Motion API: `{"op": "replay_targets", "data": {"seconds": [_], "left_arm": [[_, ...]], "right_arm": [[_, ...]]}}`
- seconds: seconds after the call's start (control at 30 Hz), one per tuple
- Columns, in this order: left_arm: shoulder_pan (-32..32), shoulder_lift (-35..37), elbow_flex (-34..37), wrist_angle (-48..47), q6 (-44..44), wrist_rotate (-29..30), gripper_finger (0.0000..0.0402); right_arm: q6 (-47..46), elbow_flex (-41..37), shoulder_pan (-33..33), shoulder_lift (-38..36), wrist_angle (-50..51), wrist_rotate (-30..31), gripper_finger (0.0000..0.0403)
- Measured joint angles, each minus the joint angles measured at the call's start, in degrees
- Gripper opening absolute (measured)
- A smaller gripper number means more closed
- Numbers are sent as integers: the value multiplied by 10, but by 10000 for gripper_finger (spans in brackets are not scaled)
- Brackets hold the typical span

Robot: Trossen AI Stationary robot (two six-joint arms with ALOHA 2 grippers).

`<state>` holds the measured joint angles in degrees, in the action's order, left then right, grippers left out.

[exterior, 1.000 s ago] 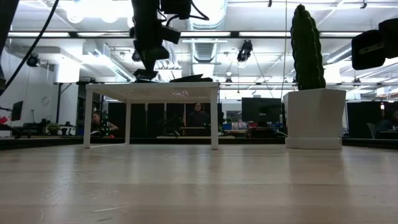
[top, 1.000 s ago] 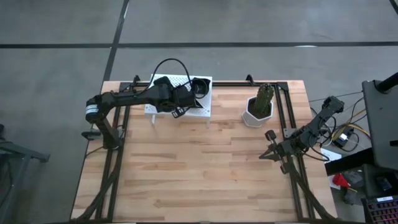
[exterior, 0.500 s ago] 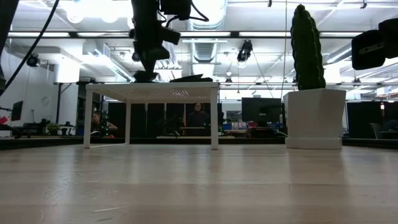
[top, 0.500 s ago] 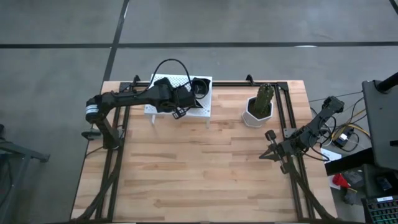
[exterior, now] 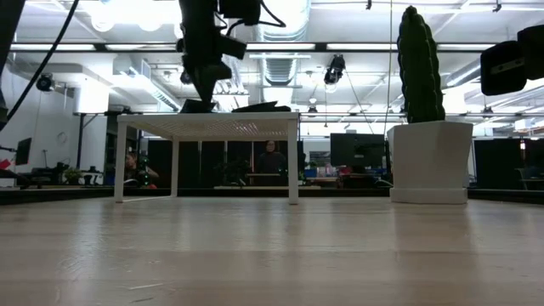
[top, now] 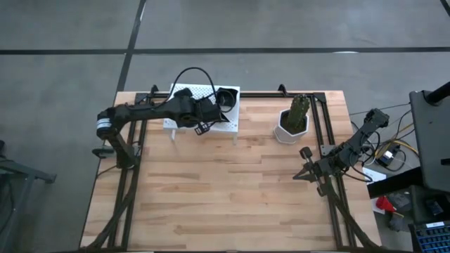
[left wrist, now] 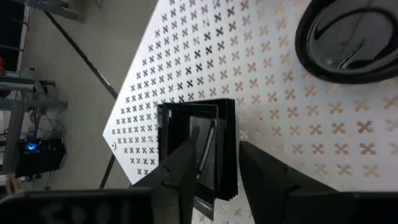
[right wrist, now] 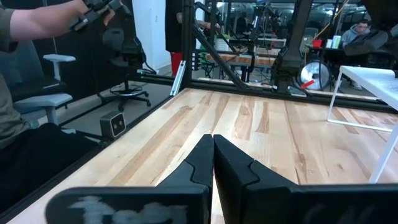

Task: Pick & Place Mini shaped plates
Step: Stack the square plate on top of the other square plates on the shelf

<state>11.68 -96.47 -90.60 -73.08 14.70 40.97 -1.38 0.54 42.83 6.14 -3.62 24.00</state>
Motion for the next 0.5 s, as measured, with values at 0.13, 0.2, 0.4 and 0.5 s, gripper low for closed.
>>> {"op": "replay_targets", "data": {"seconds": [0.13,0.2,0.4,0.5], "left_arm": [[-4,1,-18,-2,-9,0,121],[-4,2,-24,-6,0,0,122],[-5,4,-25,-27,4,0,112],[-7,4,-25,-26,4,0,89]], "right_arm": [[0,0,0,0,0,0,8],[0,0,0,0,0,0,8],[0,0,0,0,0,0,8],[-1,0,0,0,0,0,8]]}}
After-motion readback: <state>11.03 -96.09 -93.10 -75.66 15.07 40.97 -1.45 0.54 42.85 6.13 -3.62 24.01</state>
